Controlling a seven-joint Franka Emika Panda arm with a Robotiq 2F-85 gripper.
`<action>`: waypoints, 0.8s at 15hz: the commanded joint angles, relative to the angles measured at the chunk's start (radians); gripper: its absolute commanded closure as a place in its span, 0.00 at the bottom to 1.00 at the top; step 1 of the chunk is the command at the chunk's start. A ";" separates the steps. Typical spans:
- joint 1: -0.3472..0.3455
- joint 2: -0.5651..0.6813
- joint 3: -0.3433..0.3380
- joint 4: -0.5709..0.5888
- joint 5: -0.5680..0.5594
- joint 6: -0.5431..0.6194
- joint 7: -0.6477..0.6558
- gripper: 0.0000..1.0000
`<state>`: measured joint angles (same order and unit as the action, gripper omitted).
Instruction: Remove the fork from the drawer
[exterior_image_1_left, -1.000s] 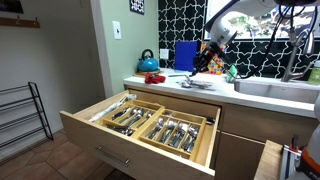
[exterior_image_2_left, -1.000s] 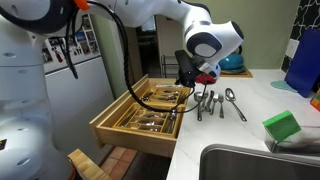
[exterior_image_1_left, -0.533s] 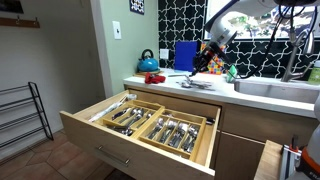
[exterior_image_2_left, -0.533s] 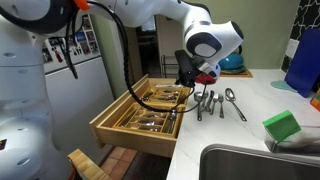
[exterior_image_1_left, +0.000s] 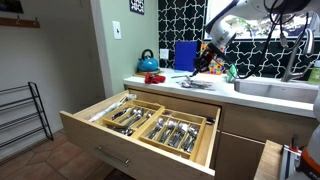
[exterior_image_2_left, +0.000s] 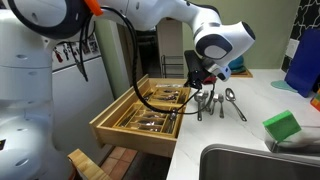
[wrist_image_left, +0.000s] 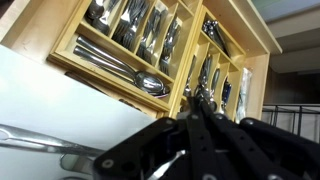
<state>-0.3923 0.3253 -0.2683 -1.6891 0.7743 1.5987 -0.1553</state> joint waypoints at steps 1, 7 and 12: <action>-0.033 0.080 -0.007 0.064 0.070 0.020 0.080 0.98; -0.078 0.163 0.002 0.143 0.199 0.032 0.179 0.98; -0.050 0.198 0.010 0.185 0.258 0.134 0.305 0.98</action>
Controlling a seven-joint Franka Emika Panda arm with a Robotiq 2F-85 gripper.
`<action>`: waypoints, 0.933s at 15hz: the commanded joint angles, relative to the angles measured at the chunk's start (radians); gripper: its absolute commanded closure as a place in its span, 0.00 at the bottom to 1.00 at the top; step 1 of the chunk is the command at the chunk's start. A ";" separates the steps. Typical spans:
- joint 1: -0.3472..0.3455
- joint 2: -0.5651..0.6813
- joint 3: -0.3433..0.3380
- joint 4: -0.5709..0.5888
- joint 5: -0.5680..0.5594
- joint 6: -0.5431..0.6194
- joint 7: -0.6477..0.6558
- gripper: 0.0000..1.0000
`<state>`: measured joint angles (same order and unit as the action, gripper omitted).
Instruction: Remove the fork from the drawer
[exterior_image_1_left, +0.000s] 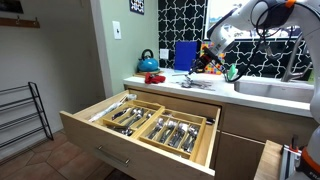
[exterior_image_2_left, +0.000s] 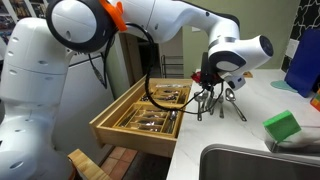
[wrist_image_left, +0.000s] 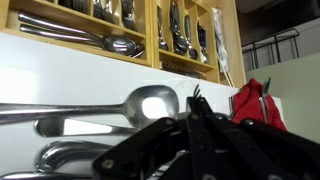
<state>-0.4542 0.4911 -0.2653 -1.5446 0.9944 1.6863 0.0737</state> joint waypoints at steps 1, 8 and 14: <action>0.017 0.036 0.012 0.044 0.043 0.066 0.097 0.98; 0.089 0.044 0.031 0.055 0.035 0.204 0.326 0.98; 0.172 0.049 0.033 0.032 0.007 0.424 0.507 0.98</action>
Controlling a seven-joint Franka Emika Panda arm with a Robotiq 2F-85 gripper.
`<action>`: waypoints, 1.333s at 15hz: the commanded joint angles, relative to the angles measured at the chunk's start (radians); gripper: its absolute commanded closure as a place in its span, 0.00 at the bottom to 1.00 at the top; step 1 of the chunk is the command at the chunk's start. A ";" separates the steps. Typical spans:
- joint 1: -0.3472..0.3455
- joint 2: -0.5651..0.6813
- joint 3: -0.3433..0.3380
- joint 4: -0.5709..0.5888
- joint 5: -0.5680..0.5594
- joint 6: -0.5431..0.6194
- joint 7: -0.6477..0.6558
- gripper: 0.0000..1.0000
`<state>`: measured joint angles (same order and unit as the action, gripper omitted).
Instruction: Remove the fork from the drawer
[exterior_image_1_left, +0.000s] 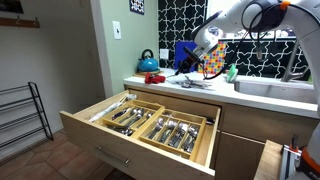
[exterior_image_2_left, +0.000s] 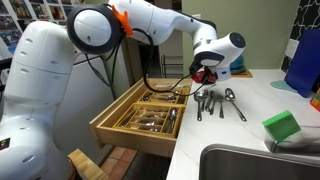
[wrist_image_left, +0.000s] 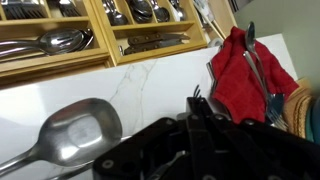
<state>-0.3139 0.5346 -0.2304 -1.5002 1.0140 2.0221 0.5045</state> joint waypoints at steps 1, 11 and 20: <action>0.046 0.009 -0.003 -0.016 -0.018 0.131 0.106 0.98; 0.103 0.053 0.016 -0.022 -0.078 0.363 0.270 0.97; 0.097 0.098 0.030 -0.006 -0.135 0.359 0.316 0.48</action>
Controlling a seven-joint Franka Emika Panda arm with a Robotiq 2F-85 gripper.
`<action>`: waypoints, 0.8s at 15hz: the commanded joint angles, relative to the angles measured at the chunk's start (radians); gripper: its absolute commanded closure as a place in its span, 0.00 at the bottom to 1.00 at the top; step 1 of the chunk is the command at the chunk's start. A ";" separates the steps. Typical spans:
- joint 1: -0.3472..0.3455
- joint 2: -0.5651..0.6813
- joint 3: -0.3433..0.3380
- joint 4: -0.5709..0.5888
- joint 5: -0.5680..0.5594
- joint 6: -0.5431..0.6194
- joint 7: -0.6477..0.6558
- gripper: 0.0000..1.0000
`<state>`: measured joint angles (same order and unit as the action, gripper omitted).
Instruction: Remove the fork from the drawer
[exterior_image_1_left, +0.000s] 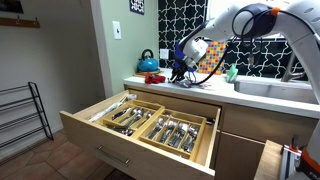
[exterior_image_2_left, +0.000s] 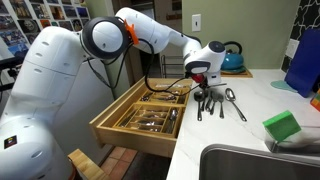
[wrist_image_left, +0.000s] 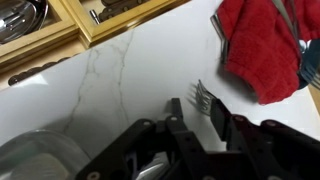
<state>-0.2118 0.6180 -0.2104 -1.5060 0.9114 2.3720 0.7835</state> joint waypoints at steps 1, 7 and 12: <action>-0.006 0.017 0.011 0.001 -0.036 0.009 0.040 0.46; -0.033 -0.043 0.020 -0.015 -0.031 -0.009 -0.017 0.11; -0.088 -0.184 0.038 -0.074 -0.011 -0.048 -0.301 0.00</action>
<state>-0.2522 0.5477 -0.2037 -1.5012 0.8956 2.3654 0.6462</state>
